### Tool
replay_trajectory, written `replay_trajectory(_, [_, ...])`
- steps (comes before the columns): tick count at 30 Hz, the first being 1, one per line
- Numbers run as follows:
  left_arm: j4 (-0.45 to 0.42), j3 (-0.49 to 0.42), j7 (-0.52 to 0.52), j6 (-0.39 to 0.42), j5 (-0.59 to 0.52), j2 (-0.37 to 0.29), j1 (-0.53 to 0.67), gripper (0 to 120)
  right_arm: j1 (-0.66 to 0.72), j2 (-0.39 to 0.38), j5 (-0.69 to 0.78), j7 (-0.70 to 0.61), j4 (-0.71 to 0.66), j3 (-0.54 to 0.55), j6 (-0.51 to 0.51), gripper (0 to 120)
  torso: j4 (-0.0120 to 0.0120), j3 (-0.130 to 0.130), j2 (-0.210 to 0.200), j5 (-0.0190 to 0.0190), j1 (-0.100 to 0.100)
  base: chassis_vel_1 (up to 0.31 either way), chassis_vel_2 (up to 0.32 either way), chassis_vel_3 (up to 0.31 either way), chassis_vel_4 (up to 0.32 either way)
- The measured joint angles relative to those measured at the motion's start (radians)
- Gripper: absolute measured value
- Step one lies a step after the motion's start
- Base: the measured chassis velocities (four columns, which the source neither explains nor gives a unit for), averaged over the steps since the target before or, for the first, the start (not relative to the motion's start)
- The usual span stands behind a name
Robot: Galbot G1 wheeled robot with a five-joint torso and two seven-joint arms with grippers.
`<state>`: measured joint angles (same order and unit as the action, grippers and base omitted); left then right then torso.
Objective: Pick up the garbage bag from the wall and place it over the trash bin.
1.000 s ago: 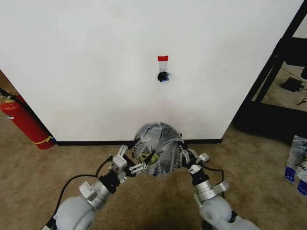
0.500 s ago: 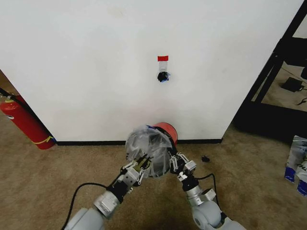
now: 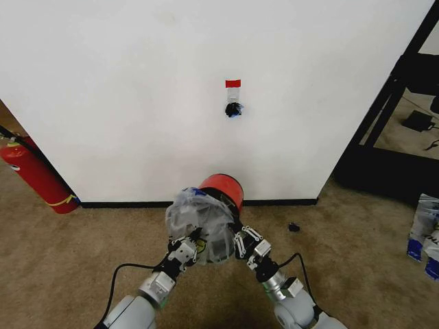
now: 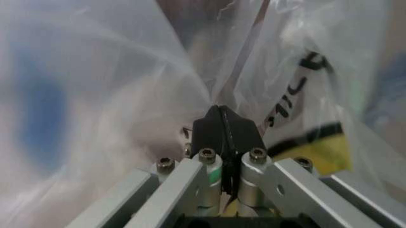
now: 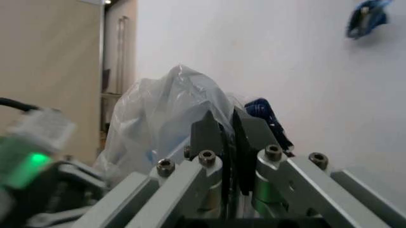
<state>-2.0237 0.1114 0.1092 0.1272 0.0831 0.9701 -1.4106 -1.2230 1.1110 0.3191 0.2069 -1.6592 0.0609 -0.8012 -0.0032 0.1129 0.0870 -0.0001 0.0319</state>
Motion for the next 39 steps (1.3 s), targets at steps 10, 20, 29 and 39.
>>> replay_trajectory(10, [0.083, -0.018, 0.053, 0.057, -0.056, 0.022, 0.042, 0, -0.01, -0.001, 0.029, 0.159, -0.012, 0.02, -0.021, 1, 0.0, 0.0, 0.0, 0.0, 0.0, 0.0, 0.0, 0.0, 0.0])
replay_trajectory(20, [0.108, 0.032, 0.077, 0.058, -0.059, 0.042, 0.042, 0, -0.017, -0.021, 0.076, 0.24, -0.024, 0.03, -0.022, 1, 0.0003, 0.0, 0.0, 0.0002, 0.0, 0.0, 0.0, 0.0, 0.0])
replay_trajectory(29, [0.135, 0.047, 0.113, 0.068, -0.084, 0.05, 0.049, 0, -0.028, -0.037, 0.124, 0.323, -0.033, 0.028, -0.01, 1, 0.0, 0.0, 0.0, 0.0, 0.0, 0.0, 0.0, 0.0, 0.0])
replay_trajectory(39, [0.078, 0.045, 0.111, 0.052, -0.083, 0.042, -0.003, 0, -0.01, -0.035, 0.127, 0.287, -0.01, 0.022, 0.0, 1, 0.0003, 0.0, 0.0, 0.0003, 0.0, 0.0, 0.0, 0.0, 0.0])
